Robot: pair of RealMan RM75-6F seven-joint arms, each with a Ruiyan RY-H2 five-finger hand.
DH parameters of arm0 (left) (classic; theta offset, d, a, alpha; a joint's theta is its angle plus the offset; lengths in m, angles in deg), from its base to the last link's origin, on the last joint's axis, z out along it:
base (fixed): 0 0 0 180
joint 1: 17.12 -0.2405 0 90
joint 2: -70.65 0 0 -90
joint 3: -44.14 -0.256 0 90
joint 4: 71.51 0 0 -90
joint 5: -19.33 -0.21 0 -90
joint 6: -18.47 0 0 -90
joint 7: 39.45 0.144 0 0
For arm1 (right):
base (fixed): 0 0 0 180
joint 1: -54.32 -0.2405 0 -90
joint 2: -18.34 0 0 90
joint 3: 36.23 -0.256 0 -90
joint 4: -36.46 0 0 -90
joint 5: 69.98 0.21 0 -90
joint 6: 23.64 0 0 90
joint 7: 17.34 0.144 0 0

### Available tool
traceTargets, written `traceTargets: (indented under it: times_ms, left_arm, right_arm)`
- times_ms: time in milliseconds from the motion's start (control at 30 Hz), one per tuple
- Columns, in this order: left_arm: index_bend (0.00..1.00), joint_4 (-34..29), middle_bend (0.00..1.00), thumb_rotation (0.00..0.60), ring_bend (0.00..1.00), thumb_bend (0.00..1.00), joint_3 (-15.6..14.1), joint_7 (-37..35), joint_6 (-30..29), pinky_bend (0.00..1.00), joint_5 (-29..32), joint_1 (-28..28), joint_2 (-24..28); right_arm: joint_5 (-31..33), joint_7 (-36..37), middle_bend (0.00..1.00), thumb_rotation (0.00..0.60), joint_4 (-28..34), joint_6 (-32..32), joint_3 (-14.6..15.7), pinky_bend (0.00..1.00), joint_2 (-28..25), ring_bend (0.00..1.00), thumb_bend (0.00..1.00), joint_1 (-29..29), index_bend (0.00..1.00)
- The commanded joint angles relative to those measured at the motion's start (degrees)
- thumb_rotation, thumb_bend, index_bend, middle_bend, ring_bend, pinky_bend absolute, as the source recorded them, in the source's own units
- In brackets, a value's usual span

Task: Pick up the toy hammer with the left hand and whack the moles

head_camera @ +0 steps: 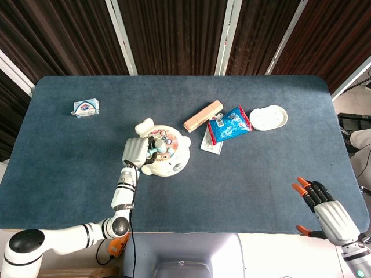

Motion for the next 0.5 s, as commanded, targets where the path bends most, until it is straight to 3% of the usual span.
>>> traceTargets:
  times_ms: [33,300,500]
  left_arm:
    - [0.74,0.2,1.0,0.6,0.99,0.79,-0.4,-0.2,0.7,1.0,0.2,0.0,0.1]
    - [0.74,-2.7,1.0,0.6,0.99,0.79,0.3,-0.8,-0.8,1.0,-0.4,-0.5,1.8]
    - [0.74,-12.6,1.0,0.6,0.99,0.79,-0.3,-2.7,-4.9,1.0,-4.2,-4.0,7.9]
  right_arm:
    - [0.0,-0.1,0.0,0.6,0.1,0.0,0.0,0.0,0.0,0.0,0.2,0.0,0.0]
    - [-0.1,-0.4,0.0,0.6,0.2,-0.1,0.0,0.0,0.1,0.0,0.2,0.0,0.0]
    - [-0.5,-0.8,0.0,0.6,0.2,-0.1,0.1,0.0,0.2,0.0,0.2,0.0,0.0]
